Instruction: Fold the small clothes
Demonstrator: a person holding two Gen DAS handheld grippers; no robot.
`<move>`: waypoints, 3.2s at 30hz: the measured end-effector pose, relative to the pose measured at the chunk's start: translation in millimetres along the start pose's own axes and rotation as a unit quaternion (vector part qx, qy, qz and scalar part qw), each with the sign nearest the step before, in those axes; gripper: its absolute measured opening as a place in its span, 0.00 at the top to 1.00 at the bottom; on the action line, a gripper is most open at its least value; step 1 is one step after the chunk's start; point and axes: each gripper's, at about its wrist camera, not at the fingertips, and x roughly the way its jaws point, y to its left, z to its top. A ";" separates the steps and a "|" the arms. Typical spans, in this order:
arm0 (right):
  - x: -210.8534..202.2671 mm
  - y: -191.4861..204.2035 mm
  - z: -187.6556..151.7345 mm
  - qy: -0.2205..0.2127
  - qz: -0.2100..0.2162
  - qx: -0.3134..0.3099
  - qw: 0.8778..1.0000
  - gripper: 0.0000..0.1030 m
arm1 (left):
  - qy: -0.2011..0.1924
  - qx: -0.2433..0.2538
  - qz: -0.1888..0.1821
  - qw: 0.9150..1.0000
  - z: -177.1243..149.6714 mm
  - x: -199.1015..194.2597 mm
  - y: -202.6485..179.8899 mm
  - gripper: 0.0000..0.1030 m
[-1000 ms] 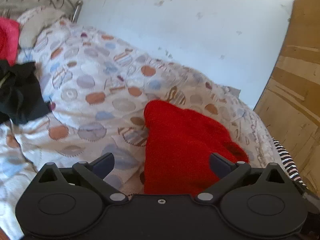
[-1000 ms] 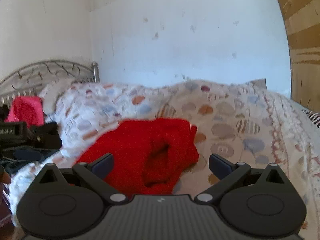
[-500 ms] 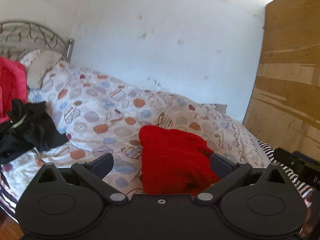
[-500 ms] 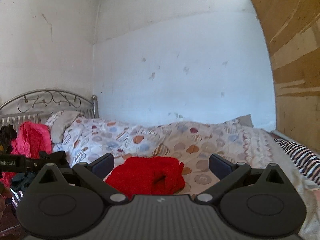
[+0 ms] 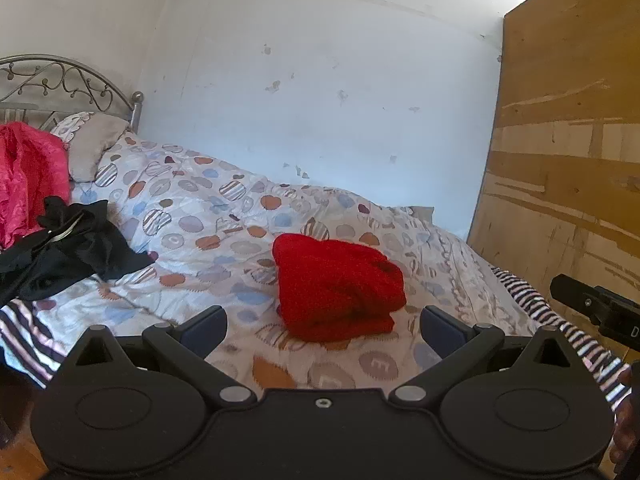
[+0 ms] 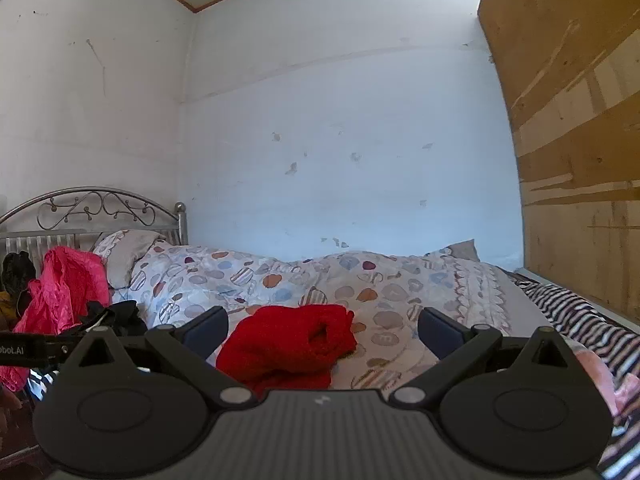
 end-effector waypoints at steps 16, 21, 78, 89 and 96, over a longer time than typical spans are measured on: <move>-25.2 12.3 -57.8 0.052 -0.026 -0.015 0.998 0.00 | 0.035 0.033 0.041 0.998 -43.7 -8.5 6.2 0.01; -23.8 10.2 -62.3 0.059 -0.028 -0.011 0.998 0.00 | 0.042 0.037 0.042 0.998 -47.1 -6.4 5.0 0.01; -23.6 7.1 -65.6 0.070 -0.033 -0.011 0.997 0.00 | 0.054 0.037 0.053 0.996 -52.0 -5.2 4.5 0.01; -23.6 7.0 -65.6 0.070 -0.033 -0.011 0.997 0.00 | 0.054 0.037 0.053 0.996 -51.7 -5.4 4.5 0.01; -23.5 7.5 -65.4 0.070 -0.033 -0.012 0.997 0.00 | 0.054 0.038 0.053 0.996 -51.6 -5.3 4.1 0.01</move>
